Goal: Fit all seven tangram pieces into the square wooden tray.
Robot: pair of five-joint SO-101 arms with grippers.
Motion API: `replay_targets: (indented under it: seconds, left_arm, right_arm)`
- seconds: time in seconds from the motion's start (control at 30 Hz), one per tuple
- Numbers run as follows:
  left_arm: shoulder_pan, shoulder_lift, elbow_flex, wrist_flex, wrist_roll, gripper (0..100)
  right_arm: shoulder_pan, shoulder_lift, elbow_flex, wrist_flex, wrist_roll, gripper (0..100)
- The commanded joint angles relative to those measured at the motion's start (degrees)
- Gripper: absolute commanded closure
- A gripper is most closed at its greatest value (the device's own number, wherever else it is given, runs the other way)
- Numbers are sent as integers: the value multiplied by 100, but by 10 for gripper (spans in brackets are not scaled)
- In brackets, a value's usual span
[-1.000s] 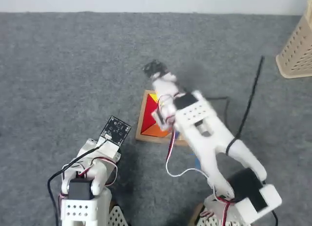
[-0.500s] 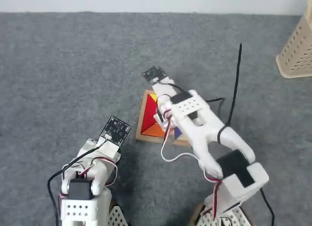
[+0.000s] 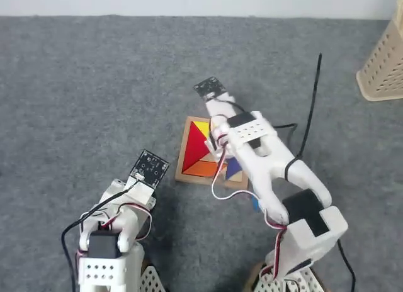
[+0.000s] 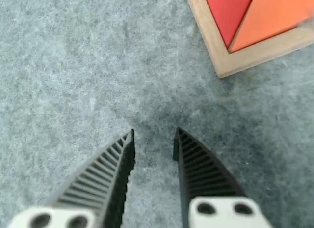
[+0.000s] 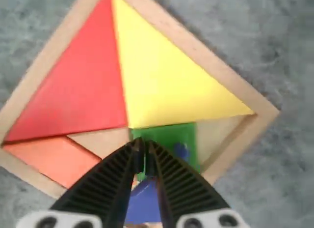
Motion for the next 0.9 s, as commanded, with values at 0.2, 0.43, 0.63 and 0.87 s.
replay_targets:
  seconds: [0.2, 0.43, 0.63, 0.87]
  left_arm:
    - [-35, -123, -75, 0, 44, 878]
    - [-35, -123, -75, 0, 44, 878]
    - [-35, -123, -75, 0, 44, 878]
    - [-35, -123, -75, 0, 44, 878]
  right_arm:
    - [848, -1947, 404, -40, -88, 993]
    - [875, -1604, 1073, -127, -44, 993]
    - [866, -1270, 1108, -110, -70, 993]
    - [831, -1270, 1266, 347, -88, 993]
